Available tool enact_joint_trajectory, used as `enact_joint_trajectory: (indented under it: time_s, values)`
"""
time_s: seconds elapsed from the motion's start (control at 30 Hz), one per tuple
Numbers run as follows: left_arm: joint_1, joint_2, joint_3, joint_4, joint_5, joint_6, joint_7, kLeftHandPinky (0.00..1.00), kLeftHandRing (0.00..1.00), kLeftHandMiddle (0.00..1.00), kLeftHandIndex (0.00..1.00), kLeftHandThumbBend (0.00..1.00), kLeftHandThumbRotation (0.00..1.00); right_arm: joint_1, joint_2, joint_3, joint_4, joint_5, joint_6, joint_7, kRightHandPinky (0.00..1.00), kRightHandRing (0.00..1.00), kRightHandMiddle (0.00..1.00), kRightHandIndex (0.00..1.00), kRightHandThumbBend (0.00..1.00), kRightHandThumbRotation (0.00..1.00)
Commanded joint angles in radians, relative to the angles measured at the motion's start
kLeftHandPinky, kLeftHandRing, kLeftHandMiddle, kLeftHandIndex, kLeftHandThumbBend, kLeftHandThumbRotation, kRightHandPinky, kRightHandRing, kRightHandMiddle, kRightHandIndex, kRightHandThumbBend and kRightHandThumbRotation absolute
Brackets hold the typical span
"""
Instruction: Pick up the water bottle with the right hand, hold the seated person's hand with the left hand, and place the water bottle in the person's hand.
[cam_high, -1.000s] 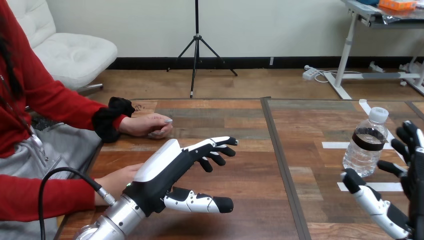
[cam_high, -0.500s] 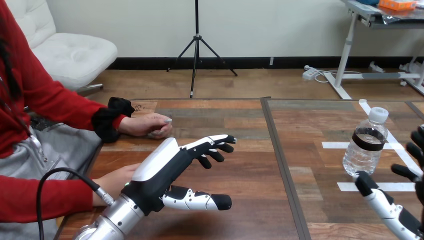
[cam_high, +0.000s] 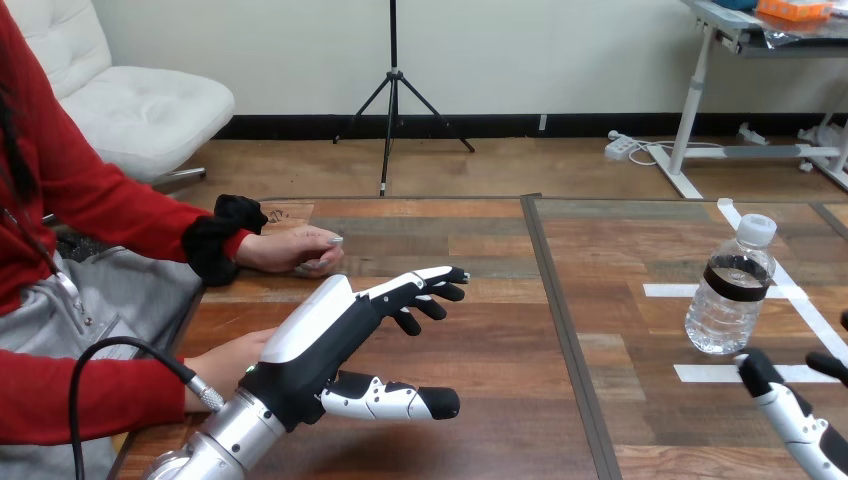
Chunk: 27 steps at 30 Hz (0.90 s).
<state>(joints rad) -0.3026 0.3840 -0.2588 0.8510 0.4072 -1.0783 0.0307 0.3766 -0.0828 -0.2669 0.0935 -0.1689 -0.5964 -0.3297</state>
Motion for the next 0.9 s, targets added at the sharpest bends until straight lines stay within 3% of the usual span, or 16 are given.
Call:
enact_joint_trajectory:
  time_s: [0.0, 0.37, 0.87]
  values:
    - [-0.017, 0.02, 0.022, -0.029, -0.017, -0.019, -0.004, 0.63, 0.74, 0.82, 0.87, 1.0, 0.79, -0.089, -0.024, -0.018, 0.031, 0.012, 0.019, 0.0, 0.71, 0.92, 0.93, 0.94, 1.0, 0.56]
    - [-0.013, 0.034, 0.031, -0.037, -0.035, -0.033, -0.027, 0.65, 0.77, 0.85, 0.89, 1.0, 0.81, -0.144, -0.054, -0.034, 0.09, 0.032, 0.06, 0.021, 0.72, 0.92, 0.94, 0.96, 1.0, 0.57]
    - [0.01, 0.054, 0.052, -0.077, -0.092, 0.003, -0.087, 0.69, 0.83, 0.89, 0.92, 1.0, 0.82, -0.236, -0.098, -0.034, 0.194, 0.04, 0.101, 0.028, 0.71, 0.93, 0.95, 0.98, 1.0, 0.56]
